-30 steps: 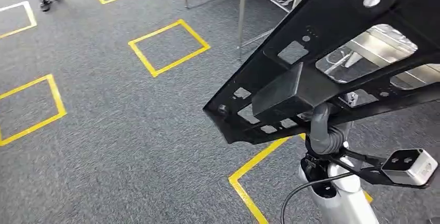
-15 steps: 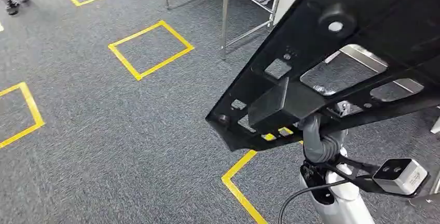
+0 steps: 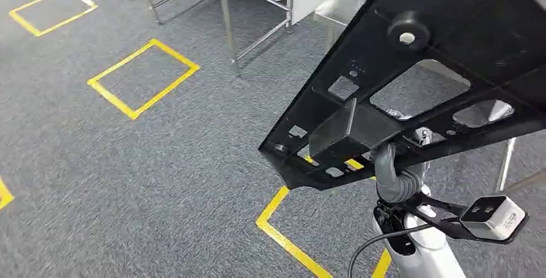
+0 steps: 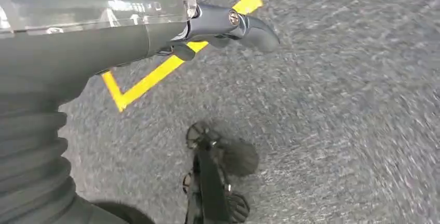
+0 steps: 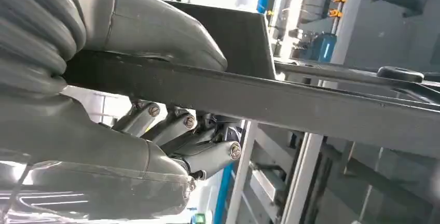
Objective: Take the parts from the cabinet and place them on the table.
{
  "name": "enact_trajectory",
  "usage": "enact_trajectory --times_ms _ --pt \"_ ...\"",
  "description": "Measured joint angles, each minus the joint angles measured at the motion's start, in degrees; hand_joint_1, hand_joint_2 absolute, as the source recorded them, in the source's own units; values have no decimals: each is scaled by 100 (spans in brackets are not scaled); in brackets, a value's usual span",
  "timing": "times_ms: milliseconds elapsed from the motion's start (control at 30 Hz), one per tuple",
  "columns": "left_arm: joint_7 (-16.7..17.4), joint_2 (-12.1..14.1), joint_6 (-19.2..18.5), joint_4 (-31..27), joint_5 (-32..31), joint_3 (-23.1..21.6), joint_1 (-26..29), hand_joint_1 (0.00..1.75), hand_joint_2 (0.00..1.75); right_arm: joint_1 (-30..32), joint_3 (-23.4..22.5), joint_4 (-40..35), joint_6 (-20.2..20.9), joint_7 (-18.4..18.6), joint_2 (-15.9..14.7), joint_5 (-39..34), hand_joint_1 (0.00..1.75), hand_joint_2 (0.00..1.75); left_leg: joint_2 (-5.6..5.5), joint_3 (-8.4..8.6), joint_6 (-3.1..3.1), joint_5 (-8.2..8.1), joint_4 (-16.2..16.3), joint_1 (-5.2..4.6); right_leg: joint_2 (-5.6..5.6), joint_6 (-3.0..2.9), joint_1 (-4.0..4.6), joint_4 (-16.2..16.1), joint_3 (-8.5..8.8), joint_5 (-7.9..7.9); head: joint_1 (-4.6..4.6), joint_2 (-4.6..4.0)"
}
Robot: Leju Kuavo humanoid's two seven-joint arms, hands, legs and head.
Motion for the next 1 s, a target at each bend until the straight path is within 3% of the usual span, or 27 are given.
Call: enact_trajectory --times_ms 33,67,133,167,200,233,333,367,400,433,500,533,567,600,667,700,733,767,833,867,900,933,1000 --pt "2 0 9 0 0 15 0 0 175 6 2 20 2 0 0 -13 175 175 0 -145 -4 -22 259 0 85 -1 6 2 2 0 2 0" --pt "11 0 20 0 0 24 7 0 175 3 2 35 2 0 0 -20 175 175 -4 -143 4 106 205 0 173 0 7 6 10 0 2 0" --pt "17 0 31 0 -2 48 8 0 175 -5 2 55 2 0 0 -22 175 175 -44 185 33 635 -589 6 341 10 3 21 23 -4 0 0" --pt "15 4 31 0 -2 52 3 0 175 -12 2 57 2 4 0 -22 175 175 -183 412 51 893 -1102 15 409 30 -1 34 28 -13 -2 0" --pt "17 18 31 0 -2 55 11 0 175 -28 2 61 4 4 0 -22 175 175 -511 530 85 930 -1404 36 455 47 -12 45 7 -17 2 0" --pt "13 17 28 0 -4 55 6 0 175 -70 7 74 6 13 0 -26 175 175 -574 586 103 889 -1541 52 553 105 6 90 -51 -12 13 0" --pt "11 17 20 0 -20 55 -37 0 175 -91 9 92 26 13 0 -37 175 175 -405 581 180 905 -1522 -5 738 229 -41 44 -93 48 9 0" --pt "11 4 15 0 -33 55 -34 0 175 -97 9 94 33 13 -4 -39 175 175 -314 604 231 941 -1582 57 728 253 -34 66 -103 27 -2 0" --pt "3 7 13 0 -39 55 -32 0 175 -125 9 96 41 9 -7 -44 175 175 -233 617 281 952 -1605 43 334 270 2 238 -172 -104 40 0" --pt "-2 7 4 0 -44 55 -24 0 175 -159 9 103 50 11 -7 -44 175 175 -150 614 307 949 -1605 34 95 292 -3 608 -356 -332 81 0" --pt "-9 7 -9 0 -46 55 -2 0 175 -165 35 114 77 9 -4 -46 175 175 3 613 323 938 -1604 17 -51 333 -32 1546 -800 -741 79 0" --pt "-13 7 -11 0 -46 55 3 0 175 -164 42 131 79 11 -4 -46 175 175 82 611 325 932 -1602 16 -59 351 -48 1857 -950 -812 81 0" --pt "-15 7 -11 0 -46 55 1 0 175 -163 50 149 79 11 -4 -46 175 175 158 615 322 927 -1602 15 -71 361 -59 1859 -956 -735 81 0" --pt "-18 7 -22 0 -46 55 -5 0 175 -166 57 155 79 11 -4 -46 175 175 225 621 313 918 -1600 16 -90 362 -64 1611 -821 -561 83 0" --pt "-37 2 -57 0 -50 55 -16 0 175 -199 72 155 81 13 -7 -46 175 175 345 661 274 891 -1599 15 -252 325 -50 542 -238 -93 83 0" --pt "-44 2 -77 0 -50 55 -17 0 175 -234 81 155 81 13 -7 -48 175 175 390 685 246 873 -1596 -4 -556 280 -12 128 3 -12 83 0" --pt "-59 2 -96 0 -50 55 -14 0 175 -277 90 164 81 13 -7 -63 175 175 447 689 203 839 -1567 -55 -625 237 44 49 10 -48 73 0" --pt "-70 2 -120 0 -50 55 -20 0 175 -293 92 166 81 11 -7 -96 175 175 504 698 189 835 -1577 -54 -509 210 42 52 -8 -39 54 0" --pt "-79 -4 -149 0 -50 55 -37 0 175 -287 90 175 81 6 -44 -144 175 175 629 744 127 813 -1596 -54 -379 165 63 57 -25 -48 53 0" --pt "-85 -9 -151 0 -50 55 -45 0 175 -287 90 173 83 4 -55 -151 175 175 676 764 89 783 -1593 -52 -307 122 17 9 16 -19 59 0" --pt "-94 -9 -155 0 -50 55 -44 0 175 -282 87 166 92 -2 -63 -159 175 175 432 741 58 687 -1481 -12 -260 97 -6 -19 36 -4 49 0" --pt "-107 -9 -157 0 -50 55 -27 0 175 -291 83 168 92 -2 -87 -168 175 175 195 594 49 457 -1138 -3 -204 53 -16 -18 33 2 24 0" --pt "-122 -7 -157 0 -50 57 -20 0 175 -263 85 170 94 -2 -90 -184 175 175 12 142 19 23 -203 -1 -65 31 -10 -16 23 -1 7 0"
